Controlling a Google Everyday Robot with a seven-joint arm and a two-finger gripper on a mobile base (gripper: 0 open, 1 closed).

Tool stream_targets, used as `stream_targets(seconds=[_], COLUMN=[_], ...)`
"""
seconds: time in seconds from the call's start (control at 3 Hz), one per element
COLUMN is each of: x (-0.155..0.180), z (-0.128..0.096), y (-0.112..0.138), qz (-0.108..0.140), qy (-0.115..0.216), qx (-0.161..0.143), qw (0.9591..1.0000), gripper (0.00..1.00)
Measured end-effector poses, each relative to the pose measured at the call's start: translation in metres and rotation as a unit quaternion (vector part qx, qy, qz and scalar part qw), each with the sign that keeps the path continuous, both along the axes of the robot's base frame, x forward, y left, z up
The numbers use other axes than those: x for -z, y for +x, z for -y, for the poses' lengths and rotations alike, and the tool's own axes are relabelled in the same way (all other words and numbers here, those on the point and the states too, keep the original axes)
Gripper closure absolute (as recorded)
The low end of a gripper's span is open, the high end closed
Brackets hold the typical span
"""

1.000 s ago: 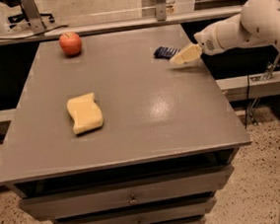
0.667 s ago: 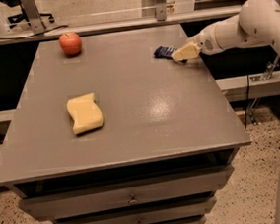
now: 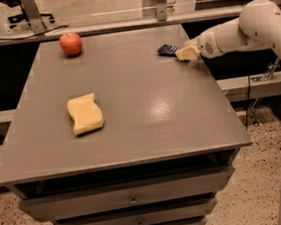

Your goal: Move rxbar blueberry near apple

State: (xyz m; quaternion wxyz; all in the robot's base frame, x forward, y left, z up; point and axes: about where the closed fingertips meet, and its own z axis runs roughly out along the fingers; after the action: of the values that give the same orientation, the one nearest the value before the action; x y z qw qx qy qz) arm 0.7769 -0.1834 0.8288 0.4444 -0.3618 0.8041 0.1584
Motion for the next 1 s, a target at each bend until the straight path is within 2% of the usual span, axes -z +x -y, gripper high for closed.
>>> stream_targets(seconds=[0.33,0.67,1.0], x=[-0.003,-0.004,-0.025], z=[0.0,0.0,-0.013], y=[0.0,0.0,0.008], qz=[-0.001,-0.001,0.017], qy=[0.0,0.0,0.009], qx=[0.0,0.0,-0.013], qw=[1.0,1.0,0.9997], gripper=[1.0,1.0,1.0])
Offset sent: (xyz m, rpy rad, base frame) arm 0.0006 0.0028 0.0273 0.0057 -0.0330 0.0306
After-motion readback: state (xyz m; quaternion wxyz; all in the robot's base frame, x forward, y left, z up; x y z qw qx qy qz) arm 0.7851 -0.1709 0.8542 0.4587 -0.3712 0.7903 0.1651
